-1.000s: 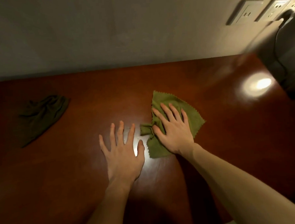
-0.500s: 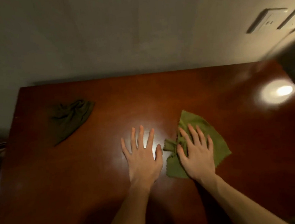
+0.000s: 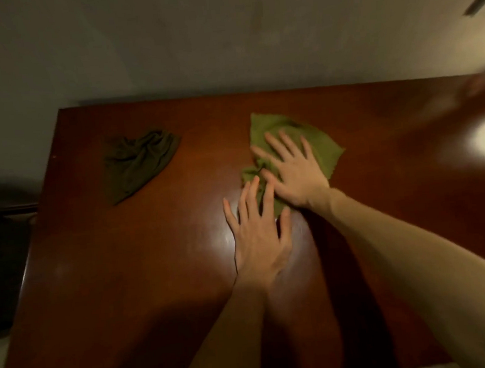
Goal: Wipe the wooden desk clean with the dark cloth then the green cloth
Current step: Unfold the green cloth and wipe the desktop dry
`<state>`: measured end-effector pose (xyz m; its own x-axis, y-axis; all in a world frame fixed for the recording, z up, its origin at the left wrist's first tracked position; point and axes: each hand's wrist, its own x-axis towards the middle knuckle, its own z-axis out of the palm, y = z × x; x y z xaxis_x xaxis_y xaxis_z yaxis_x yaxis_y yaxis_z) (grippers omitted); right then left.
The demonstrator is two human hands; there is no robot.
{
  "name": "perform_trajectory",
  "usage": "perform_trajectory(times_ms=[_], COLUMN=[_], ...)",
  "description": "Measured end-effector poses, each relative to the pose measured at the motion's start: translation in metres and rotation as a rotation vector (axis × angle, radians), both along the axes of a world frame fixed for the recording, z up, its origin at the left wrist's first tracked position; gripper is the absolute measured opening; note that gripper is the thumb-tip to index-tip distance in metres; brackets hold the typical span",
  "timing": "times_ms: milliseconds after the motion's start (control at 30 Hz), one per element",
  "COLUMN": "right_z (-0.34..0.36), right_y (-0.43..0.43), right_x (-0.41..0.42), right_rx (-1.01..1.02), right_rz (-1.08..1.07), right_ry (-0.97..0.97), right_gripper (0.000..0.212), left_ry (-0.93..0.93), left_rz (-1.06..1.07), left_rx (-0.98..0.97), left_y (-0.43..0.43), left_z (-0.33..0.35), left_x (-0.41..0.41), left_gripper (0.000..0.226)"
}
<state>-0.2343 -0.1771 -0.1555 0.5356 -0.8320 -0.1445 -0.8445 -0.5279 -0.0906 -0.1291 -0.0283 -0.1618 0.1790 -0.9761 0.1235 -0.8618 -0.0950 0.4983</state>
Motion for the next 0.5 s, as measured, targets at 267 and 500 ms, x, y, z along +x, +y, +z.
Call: perform_trajectory(times_ms=[267, 500], right_z=[0.007, 0.006], right_y=[0.158, 0.254], right_x=[-0.124, 0.001], right_rx=[0.04, 0.096], right_rz=[-0.207, -0.387], right_ry=[0.039, -0.048], right_gripper=[0.062, 0.066], left_ry=[-0.075, -0.254], left_rz=[0.096, 0.195], left_rx=[0.08, 0.386], left_y=[0.044, 0.114], left_z=[0.024, 0.039], left_x=[0.105, 0.229], left_gripper=[0.065, 0.062])
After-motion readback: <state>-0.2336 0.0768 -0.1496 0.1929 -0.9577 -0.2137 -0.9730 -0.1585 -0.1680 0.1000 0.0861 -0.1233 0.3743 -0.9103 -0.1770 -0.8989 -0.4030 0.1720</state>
